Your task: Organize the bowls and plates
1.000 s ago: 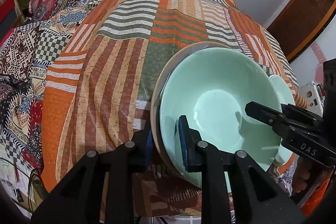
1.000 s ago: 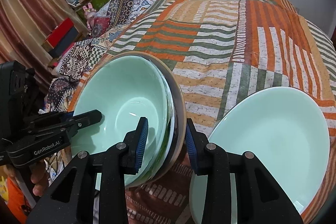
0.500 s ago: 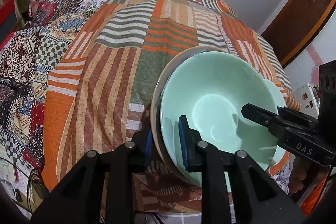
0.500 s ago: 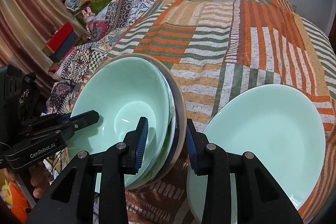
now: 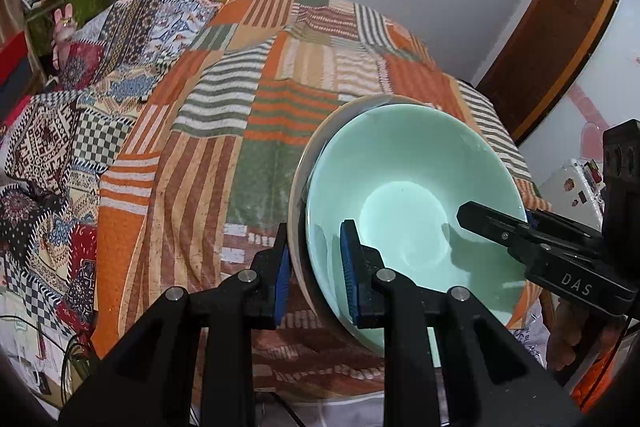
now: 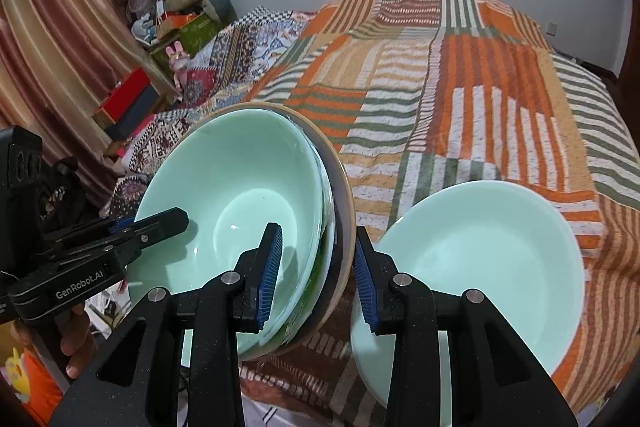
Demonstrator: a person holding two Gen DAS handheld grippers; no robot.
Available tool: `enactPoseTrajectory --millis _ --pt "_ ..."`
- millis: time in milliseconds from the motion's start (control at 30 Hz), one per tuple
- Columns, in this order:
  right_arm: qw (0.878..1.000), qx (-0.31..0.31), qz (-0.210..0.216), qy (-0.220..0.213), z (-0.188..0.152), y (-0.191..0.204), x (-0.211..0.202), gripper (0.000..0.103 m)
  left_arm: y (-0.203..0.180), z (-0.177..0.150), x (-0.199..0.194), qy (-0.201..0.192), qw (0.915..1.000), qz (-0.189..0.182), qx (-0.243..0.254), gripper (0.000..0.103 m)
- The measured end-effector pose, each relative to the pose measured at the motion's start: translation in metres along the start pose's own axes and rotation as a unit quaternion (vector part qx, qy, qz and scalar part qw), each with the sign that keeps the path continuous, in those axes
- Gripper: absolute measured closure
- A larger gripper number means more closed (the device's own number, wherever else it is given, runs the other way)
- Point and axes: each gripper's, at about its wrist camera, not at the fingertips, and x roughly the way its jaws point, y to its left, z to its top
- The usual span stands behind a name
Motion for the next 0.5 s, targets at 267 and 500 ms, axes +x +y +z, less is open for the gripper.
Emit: enactPoseTrajectory --millis 267,500 --pt "1.000 0.011 -0.008 -0.027 -0.001 -0.013 -0.026 0.071 -0.029 0.004 -0.012 -0.013 0.9996 -0.007 0.024 0.082" --pt "0.999 0.026 -0.018 -0.043 -0.008 -0.030 -0.047 0.071 -0.056 0.004 -0.013 -0.014 0.9986 -0.019 0.046 0.082"
